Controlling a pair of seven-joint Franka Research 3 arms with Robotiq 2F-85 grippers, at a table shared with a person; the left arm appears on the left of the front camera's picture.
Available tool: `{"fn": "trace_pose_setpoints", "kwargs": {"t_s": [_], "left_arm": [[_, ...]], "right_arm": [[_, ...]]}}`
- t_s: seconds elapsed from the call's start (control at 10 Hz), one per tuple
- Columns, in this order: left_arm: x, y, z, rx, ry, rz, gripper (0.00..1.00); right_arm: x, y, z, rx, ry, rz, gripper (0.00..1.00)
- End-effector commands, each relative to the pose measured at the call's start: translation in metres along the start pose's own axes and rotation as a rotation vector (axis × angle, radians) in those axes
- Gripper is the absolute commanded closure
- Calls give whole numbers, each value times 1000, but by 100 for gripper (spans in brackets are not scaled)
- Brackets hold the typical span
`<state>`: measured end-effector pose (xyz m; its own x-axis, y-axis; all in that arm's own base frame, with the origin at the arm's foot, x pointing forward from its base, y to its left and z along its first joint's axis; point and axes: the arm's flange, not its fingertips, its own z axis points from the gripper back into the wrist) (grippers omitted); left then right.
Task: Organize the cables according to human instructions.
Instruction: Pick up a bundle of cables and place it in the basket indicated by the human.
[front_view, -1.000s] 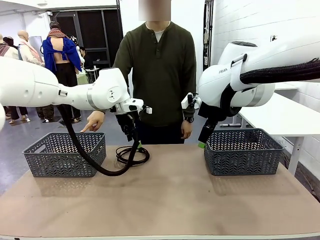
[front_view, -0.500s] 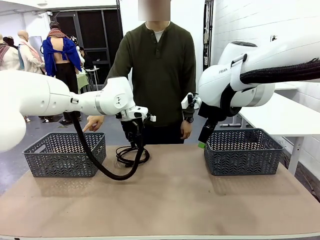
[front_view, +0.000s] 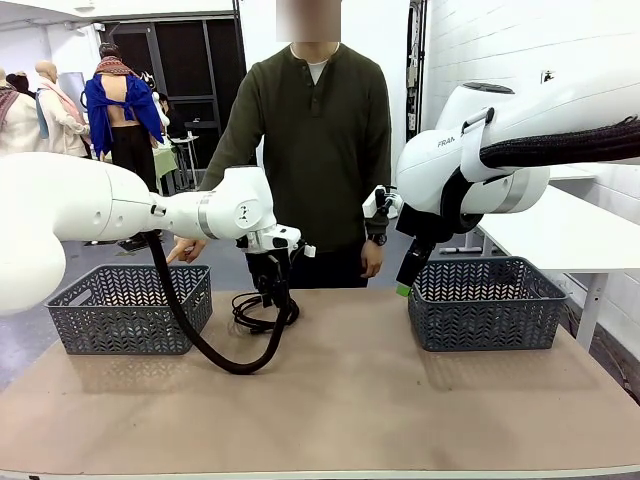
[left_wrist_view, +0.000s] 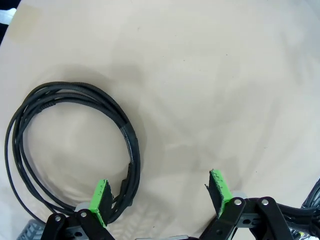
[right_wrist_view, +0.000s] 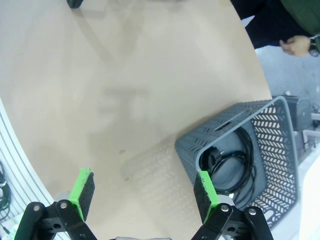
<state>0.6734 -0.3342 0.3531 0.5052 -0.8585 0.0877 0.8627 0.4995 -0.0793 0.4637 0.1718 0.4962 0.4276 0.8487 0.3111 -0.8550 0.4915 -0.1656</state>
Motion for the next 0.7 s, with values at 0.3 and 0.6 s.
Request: {"fn": "trace_pose_setpoints", "kwargs": {"t_s": [0.3,0.6], "left_arm": [[24,16,-10,17,30,-103,0],[29,18,-20,31,52,-130,0]], "right_arm": [[-1,0,0,-4,11,0,0],[-1,0,0,-4,11,0,0]]}}
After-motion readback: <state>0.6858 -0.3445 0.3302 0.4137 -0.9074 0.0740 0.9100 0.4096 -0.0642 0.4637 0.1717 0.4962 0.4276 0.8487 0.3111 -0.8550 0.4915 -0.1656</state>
